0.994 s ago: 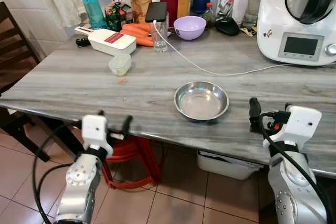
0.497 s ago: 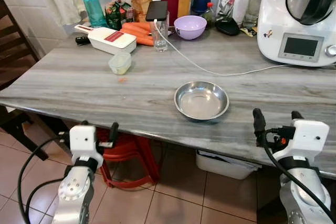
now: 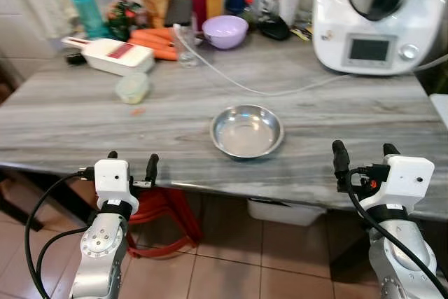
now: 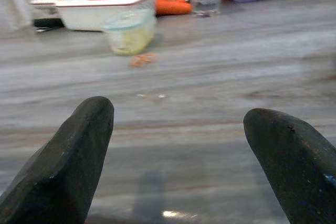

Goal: Setting the table

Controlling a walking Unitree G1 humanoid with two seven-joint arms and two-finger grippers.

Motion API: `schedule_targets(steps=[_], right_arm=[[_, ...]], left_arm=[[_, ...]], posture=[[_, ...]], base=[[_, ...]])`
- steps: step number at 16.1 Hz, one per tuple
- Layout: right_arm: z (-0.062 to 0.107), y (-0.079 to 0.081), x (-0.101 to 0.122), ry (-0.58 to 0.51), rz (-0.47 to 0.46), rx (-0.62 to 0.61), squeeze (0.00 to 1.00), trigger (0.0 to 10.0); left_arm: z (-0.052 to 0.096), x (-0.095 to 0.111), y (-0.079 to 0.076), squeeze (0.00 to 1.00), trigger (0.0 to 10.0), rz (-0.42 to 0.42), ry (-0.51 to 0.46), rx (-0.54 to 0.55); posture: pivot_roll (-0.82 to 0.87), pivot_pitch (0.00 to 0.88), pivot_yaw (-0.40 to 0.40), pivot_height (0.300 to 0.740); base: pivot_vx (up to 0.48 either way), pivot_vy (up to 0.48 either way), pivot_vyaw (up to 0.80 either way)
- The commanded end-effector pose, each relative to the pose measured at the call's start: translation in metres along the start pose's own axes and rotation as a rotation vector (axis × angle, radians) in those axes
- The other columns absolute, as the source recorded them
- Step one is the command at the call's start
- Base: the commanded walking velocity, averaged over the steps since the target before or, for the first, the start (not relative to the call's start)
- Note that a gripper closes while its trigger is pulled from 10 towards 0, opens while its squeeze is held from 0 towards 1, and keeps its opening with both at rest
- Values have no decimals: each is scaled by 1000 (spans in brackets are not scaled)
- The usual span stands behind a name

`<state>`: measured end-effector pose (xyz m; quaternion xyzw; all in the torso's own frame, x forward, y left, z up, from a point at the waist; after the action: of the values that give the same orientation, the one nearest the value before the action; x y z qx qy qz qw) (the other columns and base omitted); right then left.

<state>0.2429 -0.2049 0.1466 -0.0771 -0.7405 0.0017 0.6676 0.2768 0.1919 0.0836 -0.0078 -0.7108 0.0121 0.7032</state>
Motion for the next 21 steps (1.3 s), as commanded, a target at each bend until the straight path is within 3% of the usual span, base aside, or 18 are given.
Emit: schedule_targets(steps=[1,4,8,18,21], right_arm=[[-2,1,-1,10,-26,-2,0,10000],[-3,0,-3,15,-32,-3,0,10000],[-4,-5,-4,32,-105,-41,0,10000],[-8,1,-10,73,-13,-33,0,10000],[-8,2,-12,91,-48,-36,0,10000]], left_arm=[[1,-4,3,0,10000,-14,25,11],[0,-5,2,0,10000,-15,28,10],[-2,-5,-4,0,10000,-16,36,-16],[-3,-5,-8,0,10000,-14,33,-40],[-4,0,-14,0,10000,14,7,-100]], posture=[[-128,38,77,740],[-128,38,77,740],[-130,39,78,740],[-129,48,80,740],[-131,50,80,740]], base=[[-289,0,0],[-289,0,0],[-315,0,0],[-344,0,0],[0,0,0]])
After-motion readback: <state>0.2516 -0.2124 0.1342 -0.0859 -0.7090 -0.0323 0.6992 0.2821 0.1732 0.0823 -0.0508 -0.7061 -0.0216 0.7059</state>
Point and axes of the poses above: a point about 5 cm out from each wrist's last joint towards the gripper, its own z axis pointing back from the gripper into the wrist, its own x axis along the axis of the wrist's last joint, y = z × x, the point moved 1 cm from there along -z, pointing out of the wrist towards the gripper, and after that the axes turned 5 degrees about z, right-handed, at the moved point
